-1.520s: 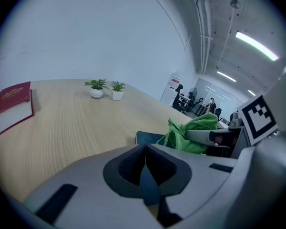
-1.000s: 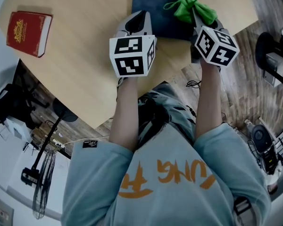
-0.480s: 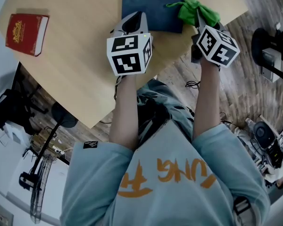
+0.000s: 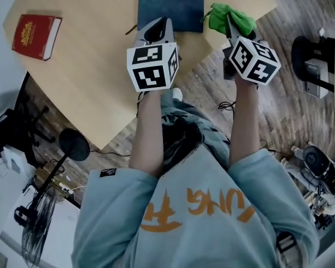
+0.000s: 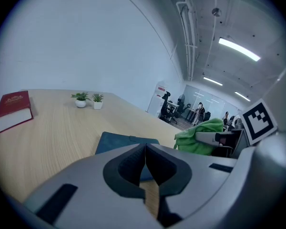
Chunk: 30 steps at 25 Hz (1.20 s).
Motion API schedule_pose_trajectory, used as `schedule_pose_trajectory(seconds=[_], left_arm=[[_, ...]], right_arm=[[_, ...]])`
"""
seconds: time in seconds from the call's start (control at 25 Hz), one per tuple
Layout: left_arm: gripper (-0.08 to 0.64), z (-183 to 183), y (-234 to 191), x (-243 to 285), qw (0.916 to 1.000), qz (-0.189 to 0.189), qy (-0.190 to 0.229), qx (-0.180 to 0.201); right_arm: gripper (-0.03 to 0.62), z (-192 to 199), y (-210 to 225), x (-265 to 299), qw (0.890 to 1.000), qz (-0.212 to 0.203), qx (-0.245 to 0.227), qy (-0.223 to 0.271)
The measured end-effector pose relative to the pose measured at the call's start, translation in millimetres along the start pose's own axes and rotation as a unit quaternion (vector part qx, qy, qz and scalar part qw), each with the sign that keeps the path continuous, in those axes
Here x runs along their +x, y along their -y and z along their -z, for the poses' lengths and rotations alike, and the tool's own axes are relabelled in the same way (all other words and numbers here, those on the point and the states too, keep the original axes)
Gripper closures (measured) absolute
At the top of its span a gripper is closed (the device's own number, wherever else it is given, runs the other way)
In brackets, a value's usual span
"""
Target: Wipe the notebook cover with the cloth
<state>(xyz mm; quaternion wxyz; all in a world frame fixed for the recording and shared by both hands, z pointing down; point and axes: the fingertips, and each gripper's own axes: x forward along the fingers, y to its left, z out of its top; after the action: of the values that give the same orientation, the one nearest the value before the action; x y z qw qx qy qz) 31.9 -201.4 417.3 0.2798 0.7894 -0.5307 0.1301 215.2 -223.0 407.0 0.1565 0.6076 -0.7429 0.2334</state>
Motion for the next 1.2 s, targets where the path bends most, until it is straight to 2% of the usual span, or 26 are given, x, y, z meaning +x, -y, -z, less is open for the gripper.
schedule_pose_trajectory(seconds=[0.36, 0.72, 0.96, 1.2], left_arm=[[0.538, -30.0, 33.8, -56.6, 0.9977, -0.008, 0.061, 0.03], [0.538, -69.3, 50.8, -117.1, 0.9903, -0.027, 0.122, 0.062], [0.538, -103.7, 55.7, -156.6, 0.9815, -0.043, 0.166, 0.085], [0.538, -135.1, 51.1, -203.5, 0.9665, -0.075, 0.217, 0.115]], right_arm=[[0.506, -31.8, -12.2, -63.9, 0.997, -0.026, -0.019, 0.064], [0.506, -76.7, -38.6, -117.8, 0.989, -0.058, -0.042, 0.133], [0.506, -112.0, -69.2, -148.3, 0.976, -0.095, -0.063, 0.186], [0.508, -147.5, -97.8, -179.5, 0.959, -0.136, -0.062, 0.242]])
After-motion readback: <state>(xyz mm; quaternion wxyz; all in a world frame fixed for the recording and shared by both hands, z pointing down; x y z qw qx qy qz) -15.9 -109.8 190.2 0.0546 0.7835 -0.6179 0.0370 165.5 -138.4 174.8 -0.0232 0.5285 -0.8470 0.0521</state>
